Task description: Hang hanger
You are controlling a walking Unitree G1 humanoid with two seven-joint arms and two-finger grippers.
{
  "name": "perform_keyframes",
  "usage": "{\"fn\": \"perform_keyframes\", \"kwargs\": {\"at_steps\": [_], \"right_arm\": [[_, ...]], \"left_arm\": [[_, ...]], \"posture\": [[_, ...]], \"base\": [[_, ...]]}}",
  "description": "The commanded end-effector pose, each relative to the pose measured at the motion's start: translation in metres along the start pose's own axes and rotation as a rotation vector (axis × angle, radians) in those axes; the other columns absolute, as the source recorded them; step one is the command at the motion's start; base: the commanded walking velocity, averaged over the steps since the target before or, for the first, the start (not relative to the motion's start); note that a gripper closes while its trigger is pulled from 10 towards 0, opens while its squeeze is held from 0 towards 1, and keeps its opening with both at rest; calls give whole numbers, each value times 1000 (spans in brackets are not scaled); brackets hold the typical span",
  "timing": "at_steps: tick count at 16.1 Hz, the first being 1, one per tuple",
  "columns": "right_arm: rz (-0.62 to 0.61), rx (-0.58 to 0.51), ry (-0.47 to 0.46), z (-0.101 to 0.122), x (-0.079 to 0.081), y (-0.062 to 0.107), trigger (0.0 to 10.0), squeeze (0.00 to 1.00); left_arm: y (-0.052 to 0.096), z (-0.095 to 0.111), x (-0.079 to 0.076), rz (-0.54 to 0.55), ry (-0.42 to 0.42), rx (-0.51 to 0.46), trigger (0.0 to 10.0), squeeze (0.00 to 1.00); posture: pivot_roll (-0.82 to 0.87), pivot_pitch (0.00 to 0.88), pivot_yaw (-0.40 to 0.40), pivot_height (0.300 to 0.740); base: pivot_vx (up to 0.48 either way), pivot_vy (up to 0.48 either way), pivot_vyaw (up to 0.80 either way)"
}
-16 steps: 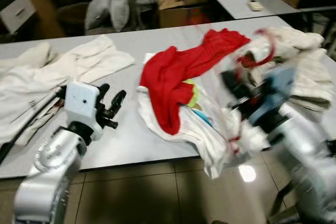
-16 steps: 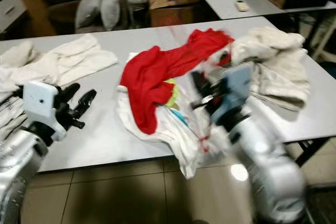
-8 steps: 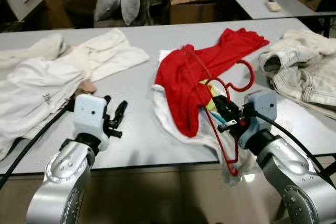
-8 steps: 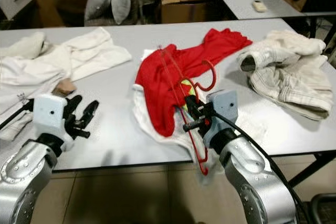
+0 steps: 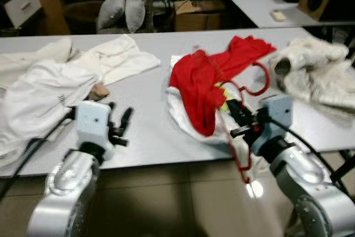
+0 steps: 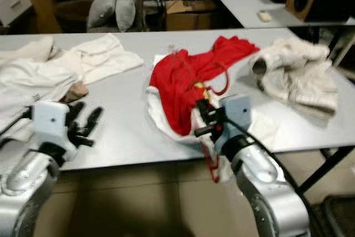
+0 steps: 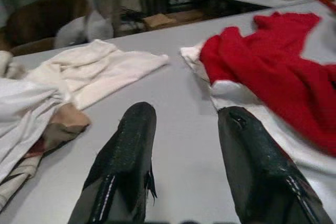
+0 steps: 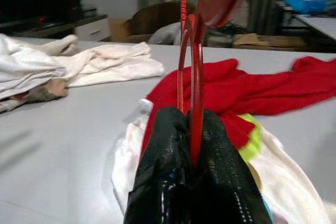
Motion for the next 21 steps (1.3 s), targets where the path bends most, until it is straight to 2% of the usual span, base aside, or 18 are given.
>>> {"fn": "perform_keyframes", "kwargs": {"at_steps": [1, 6, 11, 21], "right_arm": [[-15, -2, -1, 0, -2, 0, 10000, 0], [-18, 20, -5, -4, -1, 5, 10000, 0], [-35, 22, 8, -5, -6, 7, 10000, 0], [4, 8, 18, -4, -1, -4, 10000, 0]], "left_arm": [[1, 2, -1, -2, -12, -2, 10000, 0], [4, 1, 5, 3, -17, 11, 10000, 0], [4, -1, 3, -7, -12, 19, 10000, 0], [-1, 4, 9, 13, -23, -4, 10000, 0]], "posture": [[-113, 12, 56, 740], [-120, 23, 63, 740], [-126, 20, 70, 740], [-106, 0, 58, 740]], "base": [[0, 270, 0], [0, 267, 0], [0, 266, 0], [0, 269, 0]]}}
Point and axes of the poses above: a point about 5 cm out from each wrist's last joint towards the gripper, its own y axis pointing back from the gripper into the wrist, its own z axis along the axis of the wrist's last joint, x = y × z, the point moved 3 cm from there along -y, pointing out of the wrist towards the gripper, and after that the axes turned 2 degrees about y, right-handed, at the moved point
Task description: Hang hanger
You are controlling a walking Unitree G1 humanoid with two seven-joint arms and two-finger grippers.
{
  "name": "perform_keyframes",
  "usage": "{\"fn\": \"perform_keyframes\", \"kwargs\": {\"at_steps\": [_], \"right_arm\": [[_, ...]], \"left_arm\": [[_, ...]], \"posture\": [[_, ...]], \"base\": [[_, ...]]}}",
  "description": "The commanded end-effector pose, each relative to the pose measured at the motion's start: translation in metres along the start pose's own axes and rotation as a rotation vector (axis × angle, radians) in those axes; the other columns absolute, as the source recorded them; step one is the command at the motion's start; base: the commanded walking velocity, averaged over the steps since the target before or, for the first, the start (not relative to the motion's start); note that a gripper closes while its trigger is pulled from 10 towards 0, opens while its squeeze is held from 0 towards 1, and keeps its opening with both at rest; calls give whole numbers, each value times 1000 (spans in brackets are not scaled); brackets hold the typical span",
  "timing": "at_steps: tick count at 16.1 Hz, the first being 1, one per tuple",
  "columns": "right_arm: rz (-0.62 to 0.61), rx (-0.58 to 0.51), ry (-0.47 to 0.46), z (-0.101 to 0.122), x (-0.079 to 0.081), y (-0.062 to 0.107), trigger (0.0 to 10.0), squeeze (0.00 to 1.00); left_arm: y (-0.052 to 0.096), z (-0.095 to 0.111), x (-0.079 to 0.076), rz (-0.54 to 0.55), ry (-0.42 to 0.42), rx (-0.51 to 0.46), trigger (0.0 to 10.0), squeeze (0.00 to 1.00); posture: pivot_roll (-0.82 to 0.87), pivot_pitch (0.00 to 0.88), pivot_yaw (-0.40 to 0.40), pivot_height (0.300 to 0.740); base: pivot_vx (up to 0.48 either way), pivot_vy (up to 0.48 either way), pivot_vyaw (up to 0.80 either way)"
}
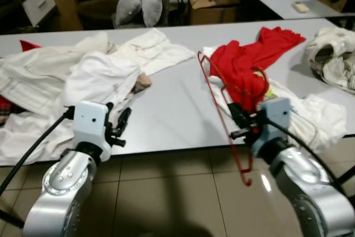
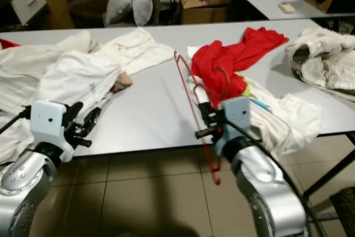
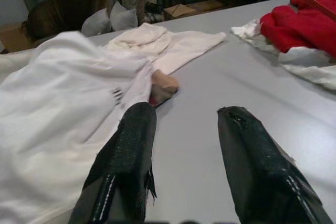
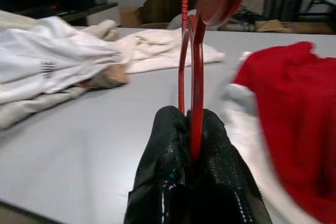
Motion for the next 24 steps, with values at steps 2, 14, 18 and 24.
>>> {"fn": "perform_keyframes", "kwargs": {"at_steps": [2, 14, 18, 24], "right_arm": [[-7, -23, 23, 5, -4, -1, 10000, 0], [22, 27, 82, -17, -13, 13, 10000, 0], [46, 34, 85, -19, -15, 6, 10000, 0], [13, 26, 42, -20, -16, 6, 10000, 0]], "left_arm": [[-2, 1, -1, -2, -6, -9, 10000, 0], [-4, -24, -19, -49, 17, 9, 10000, 0], [0, -31, -16, -12, 37, 21, 10000, 0], [-5, -30, -14, -8, 37, 9, 10000, 0]], "posture": [[-107, 0, 56, 740], [-130, 0, 53, 740], [-106, 0, 23, 740], [-100, 0, 22, 740]], "base": [[0, 270, 0], [0, 250, 0], [0, 0, 0], [0, 328, 0]]}}
Point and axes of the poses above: a point about 5 cm out from each wrist's last joint towards the gripper, its own y axis pointing back from the gripper into the wrist, its own z axis along the axis of the wrist's last joint, x = y × z, the point moved 3 cm from there along -y, pointing out of the wrist towards the gripper, and after that the axes turned 2 degrees about y, right-handed, at the moved point
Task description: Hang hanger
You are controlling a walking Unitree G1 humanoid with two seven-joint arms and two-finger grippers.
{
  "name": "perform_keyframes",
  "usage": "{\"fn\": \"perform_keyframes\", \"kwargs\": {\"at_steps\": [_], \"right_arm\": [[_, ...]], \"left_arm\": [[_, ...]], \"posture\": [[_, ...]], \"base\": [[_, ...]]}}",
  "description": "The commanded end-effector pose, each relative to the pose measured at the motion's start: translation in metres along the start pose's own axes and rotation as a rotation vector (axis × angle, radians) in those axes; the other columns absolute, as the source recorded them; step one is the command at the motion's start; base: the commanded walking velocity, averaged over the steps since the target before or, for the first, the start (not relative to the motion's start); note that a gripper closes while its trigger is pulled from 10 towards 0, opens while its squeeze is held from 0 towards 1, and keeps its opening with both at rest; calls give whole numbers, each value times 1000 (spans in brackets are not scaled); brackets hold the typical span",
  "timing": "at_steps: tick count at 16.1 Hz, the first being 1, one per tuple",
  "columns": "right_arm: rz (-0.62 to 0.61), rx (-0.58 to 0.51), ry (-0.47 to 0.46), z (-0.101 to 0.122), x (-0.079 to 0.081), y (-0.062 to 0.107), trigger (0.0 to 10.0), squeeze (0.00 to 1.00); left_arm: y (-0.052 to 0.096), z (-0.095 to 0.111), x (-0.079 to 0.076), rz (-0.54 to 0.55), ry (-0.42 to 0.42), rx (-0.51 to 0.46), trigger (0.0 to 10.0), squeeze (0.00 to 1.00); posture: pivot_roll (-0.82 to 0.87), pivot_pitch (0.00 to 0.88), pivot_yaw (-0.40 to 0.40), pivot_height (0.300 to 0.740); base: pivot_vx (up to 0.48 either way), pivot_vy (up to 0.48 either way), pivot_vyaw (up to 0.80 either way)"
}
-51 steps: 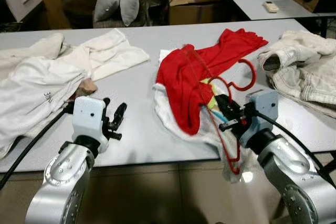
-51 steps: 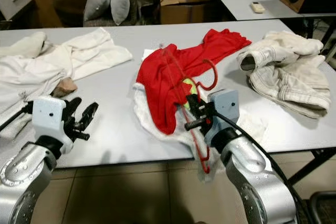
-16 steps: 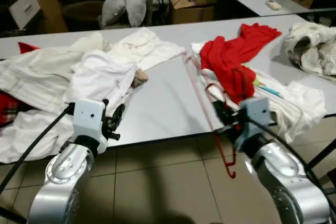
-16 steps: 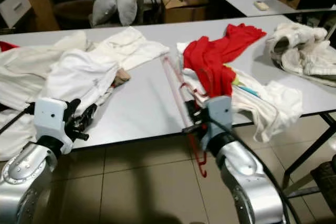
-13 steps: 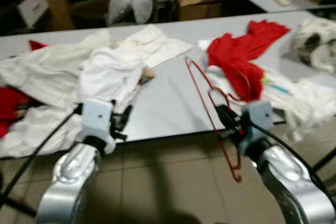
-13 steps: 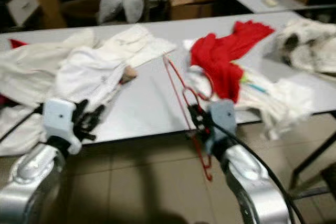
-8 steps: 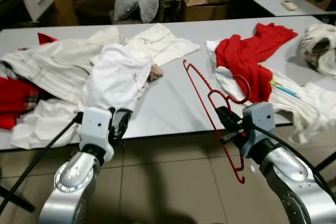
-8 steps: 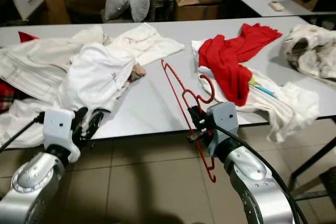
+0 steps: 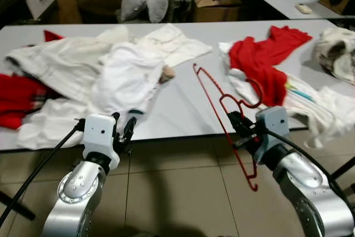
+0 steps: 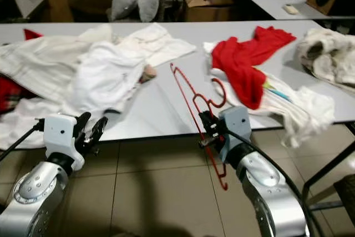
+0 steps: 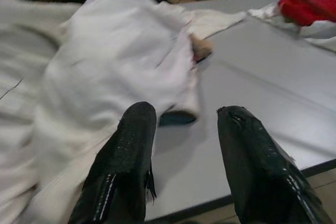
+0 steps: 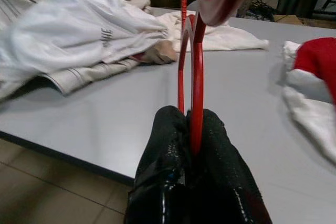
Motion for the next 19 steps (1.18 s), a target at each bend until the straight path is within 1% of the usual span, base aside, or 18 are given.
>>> {"fn": "perform_keyframes", "kwargs": {"at_steps": [1, 2, 3, 4, 5, 6, 8, 9, 10, 11, 12, 13, 14, 15, 16, 17, 18, 19], "right_arm": [[-21, -6, -11, -1, -3, 1, 10000, 0], [-33, -2, -2, -3, -1, -2, 10000, 0], [-48, -12, -18, -2, 0, -3, 10000, 0], [-73, -21, -41, -1, -3, -3, 10000, 0], [-89, -19, -43, -3, -5, -2, 10000, 0], [-94, -18, -40, -4, -6, -2, 10000, 0], [-86, -19, -33, -3, -6, -3, 10000, 0], [-83, -21, -26, -3, -6, -4, 10000, 0], [-82, -22, -19, -3, -7, -4, 10000, 0], [-84, -22, -13, -3, -9, -5, 10000, 0], [-75, -22, 3, -1, -11, -8, 10000, 0], [-61, -21, 16, -1, -10, -9, 10000, 0], [-55, -20, 18, -1, -9, -9, 10000, 0], [-41, -17, 28, -1, -8, -9, 10000, 0], [-34, -13, 33, -3, -7, -9, 10000, 0], [-26, -10, 36, -4, -6, -9, 10000, 0], [-21, -10, 35, -4, -6, -10, 10000, 0], [-20, -10, 35, -4, -5, -10, 10000, 0]], "left_arm": [[-3, 3, -2, -7, 0, -11, 10000, 0], [-5, 4, -3, -7, -8, -13, 10000, 0], [-6, 5, -3, -12, -7, -17, 10000, 0], [-7, 7, -5, -20, -5, -22, 10000, 0], [-8, 7, -6, -23, 2, -23, 10000, 0], [-9, 9, -3, 10, -37, -41, 10000, 0], [-13, 9, -8, -16, -24, -35, 10000, 0], [-14, 7, -10, -22, -9, -28, 10000, 0], [-14, 5, -12, -30, -17, -18, 10000, 0], [-15, 3, -13, -47, -46, -9, 10000, 0], [-16, -1, -16, -111, -124, 7, 10000, 294], [-17, -4, -12, -125, -184, 22, 10000, 1000], [-18, -5, -10, -126, -211, 28, 10000, 1000], [-19, -7, -1, -111, -287, 48, 10000, 1000], [-21, -7, 5, -106, -323, 56, 10000, 933], [-24, -7, 11, -112, -358, 62, 10000, 216], [-27, -7, 14, -126, -389, 66, 10000, 0], [-27, -7, 15, -128, -394, 66, 10000, 0]], "posture": [[-99, 0, 25, 740], [-101, 0, 32, 740], [-102, 0, 39, 740], [-102, 0, 43, 740], [-104, 0, 47, 740], [-104, 0, 47, 740], [-104, 0, 44, 740], [-104, 0, 46, 740], [-103, 0, 47, 740], [-102, 0, 47, 740], [-104, 0, 51, 740], [-104, 0, 56, 740], [-104, 0, 58, 740], [-103, 0, 61, 740], [-100, 0, 60, 740], [-98, 0, 58, 740], [-97, 0, 55, 740], [-97, 0, 55, 740]], "base": [[0, 337, 0], [0, 337, 0], [0, 337, 0], [0, 341, 0], [0, 262, 0], [0, -472, 0], [0, -476, 0], [0, 0, 0], [0, 0, 0], [0, 0, 0], [0, 0, 0], [0, 0, 0], [0, 0, 0], [0, 0, 0], [0, 0, 0], [0, 0, 0], [0, 0, 0], [0, 0, 0]]}}
Point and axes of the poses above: a point about 5 cm out from each wrist's last joint towards the gripper, its own y axis pointing back from the gripper into the wrist, its own z axis along the axis of the wrist's last joint, x = y × z, the point moved 3 cm from there along -y, pointing out of the wrist towards the gripper, and after that the axes turned 2 degrees about y, right-handed, at the moved point
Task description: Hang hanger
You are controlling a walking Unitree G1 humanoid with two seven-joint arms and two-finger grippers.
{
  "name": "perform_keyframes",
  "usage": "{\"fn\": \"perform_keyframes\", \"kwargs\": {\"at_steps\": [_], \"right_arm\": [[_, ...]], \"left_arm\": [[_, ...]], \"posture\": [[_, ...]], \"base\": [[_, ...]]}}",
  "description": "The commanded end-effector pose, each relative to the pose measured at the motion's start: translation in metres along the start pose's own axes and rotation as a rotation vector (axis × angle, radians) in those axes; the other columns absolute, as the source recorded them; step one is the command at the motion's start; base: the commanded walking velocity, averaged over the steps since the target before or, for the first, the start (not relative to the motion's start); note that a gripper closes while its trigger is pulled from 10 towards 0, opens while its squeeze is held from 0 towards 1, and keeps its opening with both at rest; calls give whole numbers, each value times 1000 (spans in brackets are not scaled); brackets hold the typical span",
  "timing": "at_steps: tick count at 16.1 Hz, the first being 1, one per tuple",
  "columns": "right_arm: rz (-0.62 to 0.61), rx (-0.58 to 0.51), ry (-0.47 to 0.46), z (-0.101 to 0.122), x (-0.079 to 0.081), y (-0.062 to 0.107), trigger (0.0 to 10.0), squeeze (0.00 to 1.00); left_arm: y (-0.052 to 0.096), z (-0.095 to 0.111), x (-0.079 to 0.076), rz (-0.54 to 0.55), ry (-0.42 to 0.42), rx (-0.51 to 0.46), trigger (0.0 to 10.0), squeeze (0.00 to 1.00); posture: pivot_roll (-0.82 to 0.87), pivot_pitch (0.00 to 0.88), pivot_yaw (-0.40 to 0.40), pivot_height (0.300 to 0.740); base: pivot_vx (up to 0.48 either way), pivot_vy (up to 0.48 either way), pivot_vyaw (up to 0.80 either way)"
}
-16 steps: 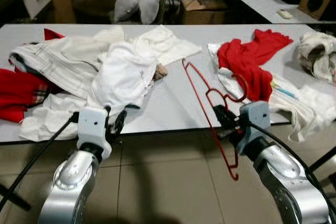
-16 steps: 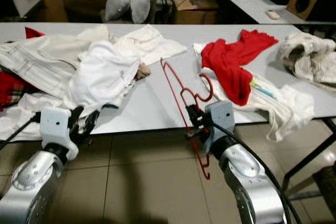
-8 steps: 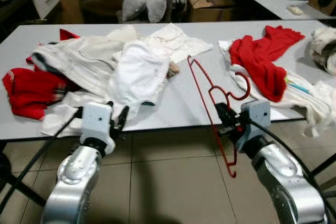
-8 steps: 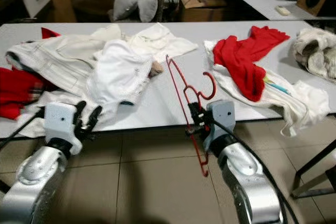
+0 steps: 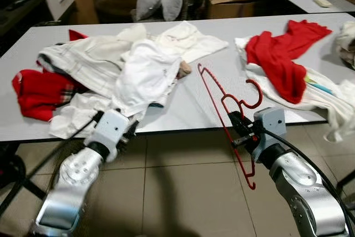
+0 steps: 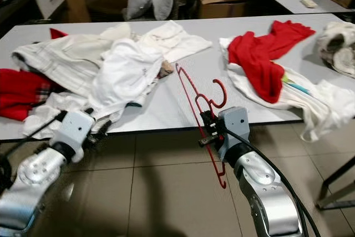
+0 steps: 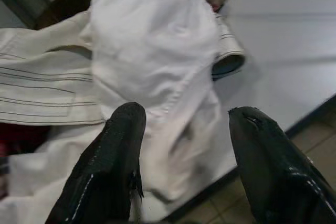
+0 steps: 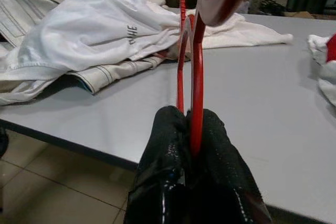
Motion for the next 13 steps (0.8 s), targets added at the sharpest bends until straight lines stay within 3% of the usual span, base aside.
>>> {"fn": "perform_keyframes", "kwargs": {"at_steps": [1, 3, 6, 7, 8, 13], "right_arm": [[12, -15, 11, 4, 1, -4, 10000, 0], [20, -11, 8, 4, 3, -6, 10000, 0], [28, -12, -2, 2, 9, -7, 10000, 0], [27, -13, -4, 2, 10, -8, 10000, 0], [27, -15, -9, 2, 13, -9, 10000, 0], [34, -22, -18, 1, 18, -11, 10000, 0]], "left_arm": [[-5, 2, -5, -65, -14, -18, 10000, 0], [-13, -4, -8, -116, -66, 3, 10000, 0], [-20, -13, 7, -92, -150, 48, 10000, 0], [-21, -17, 10, -92, -178, 62, 4667, 0], [-24, -22, 13, -94, -201, 75, 0, 0], [-38, -18, 22, -84, -232, 44, 0, 0]], "posture": [[-91, 0, 45, 740], [-81, 0, 42, 740], [-71, 0, 63, 740], [-68, 0, 67, 740], [-65, 0, 75, 740], [-69, 0, 79, 740]], "base": [[0, 0, 0], [0, 0, 0], [0, 0, 0], [0, 0, 0], [0, 0, 0], [0, 0, 0]]}}
Point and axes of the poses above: a point about 5 cm out from each wrist's last joint towards the gripper, its own y axis pointing back from the gripper into the wrist, its own z axis along the axis of the wrist's last joint, x = y × z, the point moved 3 cm from there along -y, pointing out of the wrist towards the gripper, and after that the axes turned 2 degrees about y, right-handed, at the moved point
